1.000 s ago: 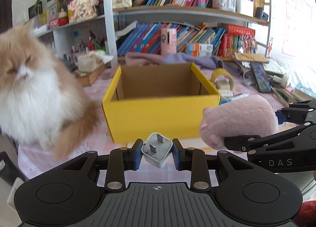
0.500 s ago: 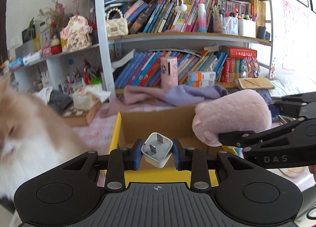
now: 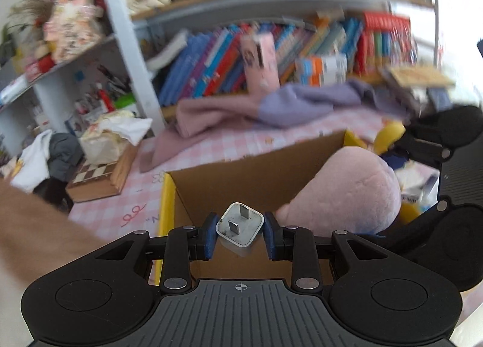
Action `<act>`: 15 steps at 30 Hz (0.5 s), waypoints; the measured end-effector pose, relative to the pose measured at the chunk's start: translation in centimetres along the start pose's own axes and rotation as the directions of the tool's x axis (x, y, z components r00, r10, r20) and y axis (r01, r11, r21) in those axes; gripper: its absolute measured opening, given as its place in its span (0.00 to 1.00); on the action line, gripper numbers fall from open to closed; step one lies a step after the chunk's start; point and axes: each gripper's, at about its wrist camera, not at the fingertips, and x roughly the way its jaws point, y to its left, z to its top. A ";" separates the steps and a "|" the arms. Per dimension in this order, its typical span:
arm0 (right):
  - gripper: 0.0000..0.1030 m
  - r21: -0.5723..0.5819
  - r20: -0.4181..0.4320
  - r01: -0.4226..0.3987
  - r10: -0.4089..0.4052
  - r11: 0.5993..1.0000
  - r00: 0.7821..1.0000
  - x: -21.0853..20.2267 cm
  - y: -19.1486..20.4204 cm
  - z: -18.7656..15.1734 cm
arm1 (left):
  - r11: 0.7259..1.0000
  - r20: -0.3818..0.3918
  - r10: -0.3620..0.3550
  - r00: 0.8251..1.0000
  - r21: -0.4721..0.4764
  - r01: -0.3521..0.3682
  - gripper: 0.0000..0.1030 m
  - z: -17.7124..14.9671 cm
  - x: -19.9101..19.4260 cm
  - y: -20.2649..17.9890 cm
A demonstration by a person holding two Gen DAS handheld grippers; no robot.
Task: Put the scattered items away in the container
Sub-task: 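Lower the pig and plug into the yellow box and open both grippers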
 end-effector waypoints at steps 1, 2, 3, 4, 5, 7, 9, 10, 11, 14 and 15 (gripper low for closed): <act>0.65 -0.031 -0.013 -0.006 0.006 0.999 1.000 0.7 0.0 0.1 | 1.000 -0.021 -0.003 1.000 0.015 0.003 0.29 0.3 0.8 0.1; 0.65 -0.064 -0.031 -0.015 0.013 0.998 0.999 1.5 -0.1 0.2 | 0.999 -0.044 -0.005 0.999 0.033 0.006 0.29 0.5 1.6 0.2; 0.65 -0.094 -0.044 -0.018 0.014 0.995 0.999 2.2 -0.1 0.3 | 0.999 -0.067 -0.009 0.998 0.052 0.013 0.29 0.7 2.5 0.1; 0.65 -0.127 -0.058 -0.022 0.015 0.992 0.998 2.9 -0.1 0.4 | 0.998 -0.087 -0.010 0.996 0.066 0.015 0.29 1.0 3.3 0.1; 0.65 -0.161 -0.070 -0.028 0.017 0.987 0.997 3.6 -0.1 0.5 | 0.997 -0.108 -0.013 0.994 0.076 0.021 0.29 1.1 4.1 0.1; 0.65 -0.219 -0.097 -0.045 0.024 0.975 0.995 4.8 -0.3 0.7 | 0.996 -0.153 -0.029 0.988 0.084 0.043 0.29 1.3 5.7 0.2; 0.66 -0.260 -0.123 -0.060 0.029 0.964 0.992 5.7 -0.5 0.8 | 0.995 -0.182 -0.030 0.983 0.092 0.047 0.29 1.5 6.9 0.3; 0.66 -0.273 -0.133 -0.067 0.032 0.960 0.991 6.2 -0.6 0.9 | 0.994 -0.194 -0.030 0.981 0.100 0.050 0.29 1.5 7.5 0.3; 0.66 -0.278 -0.143 -0.075 0.036 0.958 0.989 6.5 -0.6 0.9 | 0.993 -0.205 -0.029 0.978 0.107 0.052 0.29 1.5 8.0 0.2; 0.67 -0.249 -0.168 -0.108 0.067 0.962 0.984 6.8 -1.0 1.1 | 0.989 -0.236 -0.041 0.971 0.125 0.073 0.29 1.4 9.0 0.0; 0.67 -0.235 -0.177 -0.118 0.077 0.965 0.981 7.0 -1.0 1.2 | 0.988 -0.250 -0.054 0.967 0.129 0.088 0.30 1.4 9.3 0.0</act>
